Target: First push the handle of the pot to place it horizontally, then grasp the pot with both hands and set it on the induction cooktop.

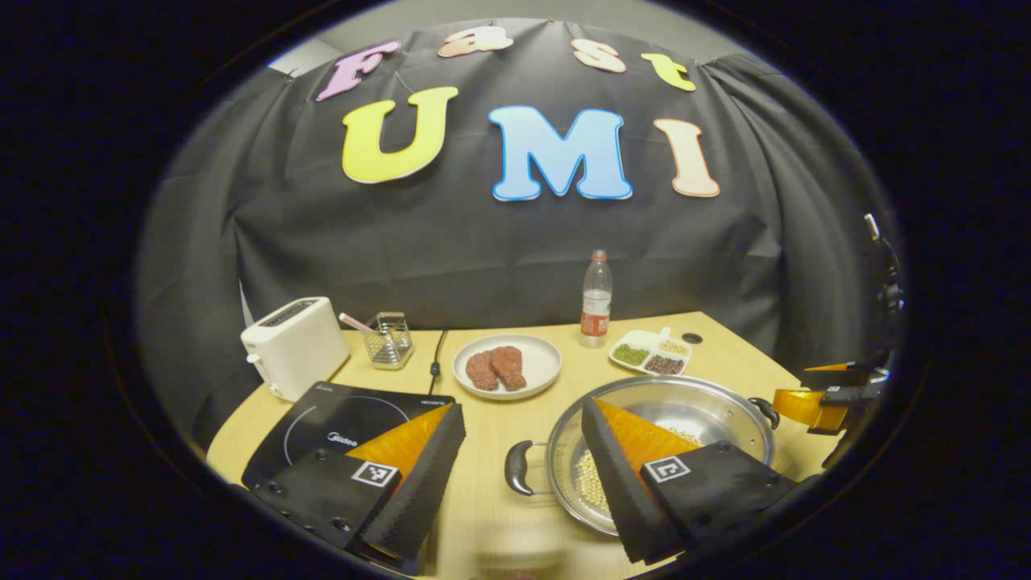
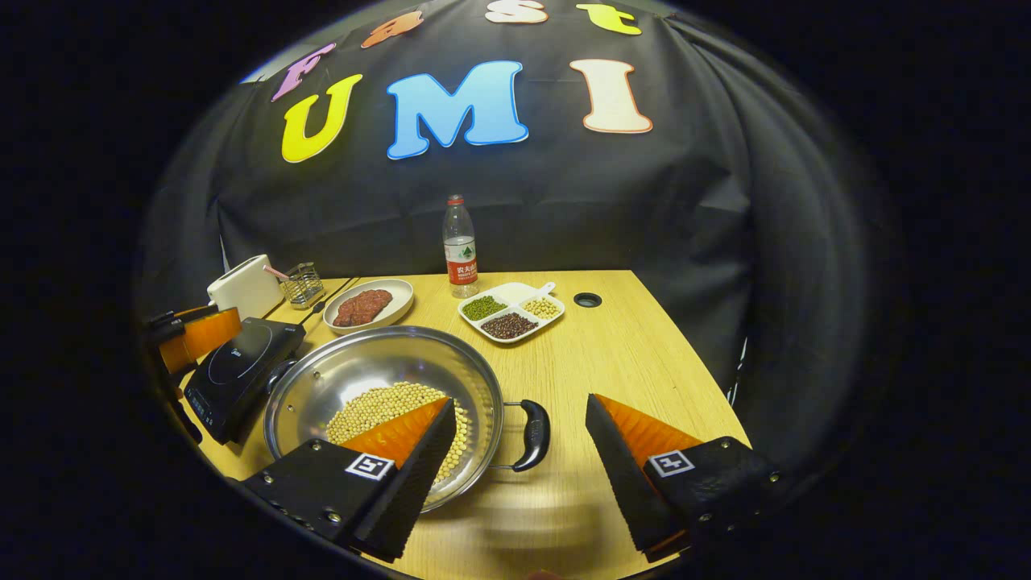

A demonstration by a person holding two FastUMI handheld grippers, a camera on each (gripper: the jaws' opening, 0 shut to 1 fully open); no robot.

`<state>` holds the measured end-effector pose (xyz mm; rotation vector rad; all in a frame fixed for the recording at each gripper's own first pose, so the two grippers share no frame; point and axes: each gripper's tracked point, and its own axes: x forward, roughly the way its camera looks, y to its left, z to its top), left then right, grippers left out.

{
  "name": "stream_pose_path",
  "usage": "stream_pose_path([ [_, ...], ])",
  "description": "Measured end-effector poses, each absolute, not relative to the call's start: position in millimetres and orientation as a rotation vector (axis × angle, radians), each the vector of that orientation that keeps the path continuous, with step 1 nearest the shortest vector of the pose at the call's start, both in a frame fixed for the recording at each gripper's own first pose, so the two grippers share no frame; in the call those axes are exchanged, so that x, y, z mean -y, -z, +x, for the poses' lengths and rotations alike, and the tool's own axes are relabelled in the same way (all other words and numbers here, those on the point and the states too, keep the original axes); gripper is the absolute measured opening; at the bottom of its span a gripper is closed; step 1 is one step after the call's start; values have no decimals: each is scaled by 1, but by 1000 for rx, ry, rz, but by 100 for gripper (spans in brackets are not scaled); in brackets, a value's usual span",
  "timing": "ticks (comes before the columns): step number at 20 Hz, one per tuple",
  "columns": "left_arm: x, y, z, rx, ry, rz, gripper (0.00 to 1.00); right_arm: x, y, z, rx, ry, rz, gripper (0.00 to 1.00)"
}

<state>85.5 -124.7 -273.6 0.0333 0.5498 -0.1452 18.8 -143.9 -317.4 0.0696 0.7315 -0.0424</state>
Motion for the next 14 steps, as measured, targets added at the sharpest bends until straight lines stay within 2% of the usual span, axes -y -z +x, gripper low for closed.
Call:
stream_pose_path([
  [2, 129, 300, 87, -607, 162, 32, 95, 138, 328, 23, -757, 41, 74, 99],
  [3, 130, 313, 89, -633, 170, 28, 100, 138, 333, 25, -773, 43, 78, 99],
  [4, 131, 326, 88, -664, 170, 27, 100, 136, 338, 25, -787, 42, 84, 99],
  [5, 131, 336, 88, -689, 171, 19, 95, 135, 343, 26, -802, 43, 89, 99],
  [6, 130, 345, 87, -714, 166, 11, 100, 134, 349, 26, -820, 40, 92, 99],
  [8, 130, 364, 87, -758, 155, -15, 100, 132, 362, 26, -865, 32, 100, 99],
  [9, 129, 371, 87, -773, 145, -18, 92, 132, 368, 26, -880, 31, 101, 99],
  [10, 127, 376, 86, -782, 142, -14, 95, 132, 373, 27, -898, 38, 96, 99],
  [11, 126, 380, 87, -790, 137, -2, 99, 135, 377, 28, -909, 47, 95, 95],
  [13, 126, 387, 88, -799, 142, 8, 99, 134, 383, 26, -949, 56, 138, 87],
  [14, 126, 391, 86, -809, 138, 7, 96, 134, 388, 23, -978, 65, 158, 87],
])
